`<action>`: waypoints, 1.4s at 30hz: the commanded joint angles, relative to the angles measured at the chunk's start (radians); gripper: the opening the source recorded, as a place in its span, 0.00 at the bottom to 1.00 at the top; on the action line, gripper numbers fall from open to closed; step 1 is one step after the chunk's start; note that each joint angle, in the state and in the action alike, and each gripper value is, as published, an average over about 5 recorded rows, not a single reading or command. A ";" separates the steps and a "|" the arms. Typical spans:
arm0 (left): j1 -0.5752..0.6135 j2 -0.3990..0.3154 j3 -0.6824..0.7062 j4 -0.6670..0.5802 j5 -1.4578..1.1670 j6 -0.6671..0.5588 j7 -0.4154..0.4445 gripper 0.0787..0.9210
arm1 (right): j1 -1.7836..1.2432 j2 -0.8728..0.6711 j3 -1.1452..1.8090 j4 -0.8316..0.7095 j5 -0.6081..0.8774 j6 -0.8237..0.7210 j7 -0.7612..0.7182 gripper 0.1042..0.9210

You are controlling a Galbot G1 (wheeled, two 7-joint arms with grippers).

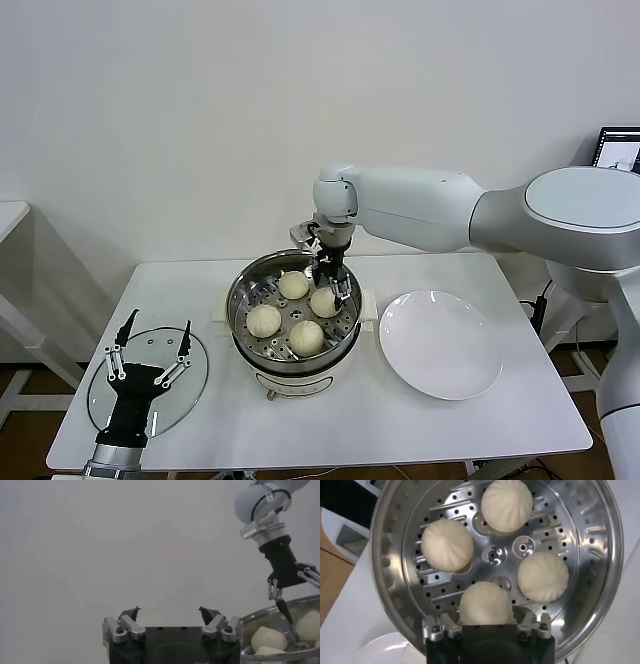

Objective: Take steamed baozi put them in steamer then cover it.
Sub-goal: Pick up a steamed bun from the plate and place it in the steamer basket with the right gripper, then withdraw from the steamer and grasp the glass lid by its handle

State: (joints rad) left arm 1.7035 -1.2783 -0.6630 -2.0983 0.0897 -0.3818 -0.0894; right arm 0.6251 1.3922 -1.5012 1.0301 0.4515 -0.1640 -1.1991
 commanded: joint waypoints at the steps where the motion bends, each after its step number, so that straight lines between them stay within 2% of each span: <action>1: 0.003 0.000 -0.002 -0.004 0.001 0.002 0.000 0.88 | 0.006 -0.013 0.026 0.017 -0.028 0.012 -0.011 0.88; 7: -0.010 0.001 -0.006 0.005 0.050 0.002 -0.016 0.88 | 0.024 -0.150 0.163 0.115 -0.029 0.032 0.002 0.88; 10: -0.026 0.004 -0.011 0.019 0.106 0.003 -0.043 0.88 | -0.001 -0.275 0.275 0.208 0.008 0.062 0.138 0.88; 14: -0.058 0.013 -0.014 0.043 0.206 0.020 -0.100 0.88 | -0.077 -0.456 0.360 0.330 0.078 0.144 0.606 0.88; 18: -0.088 0.020 -0.008 0.056 0.308 0.067 -0.142 0.88 | -0.250 -0.590 0.498 0.366 0.100 0.242 1.097 0.88; 20: -0.098 0.024 -0.003 0.062 0.353 0.098 -0.156 0.88 | -0.392 -0.629 0.645 0.369 0.095 0.294 1.279 0.88; 23: -0.110 0.031 0.004 0.073 0.414 0.135 -0.179 0.88 | -0.627 -0.656 0.898 0.388 0.091 0.348 1.424 0.88; 27: -0.117 0.040 -0.003 0.091 0.505 0.145 -0.172 0.88 | -0.938 -0.652 1.215 0.406 0.051 0.406 1.476 0.88; 32: -0.109 0.053 -0.030 0.130 0.648 0.143 -0.143 0.88 | -1.256 -0.595 1.527 0.418 -0.004 0.456 1.472 0.88; 42: -0.063 0.078 -0.090 0.277 0.923 0.097 -0.155 0.88 | -1.650 -0.416 1.843 0.433 -0.096 0.538 1.421 0.88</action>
State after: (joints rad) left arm 1.6195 -1.2151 -0.7101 -1.9494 0.6941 -0.2638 -0.2284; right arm -0.4912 0.8785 -0.1459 1.4220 0.4296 0.2679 0.0816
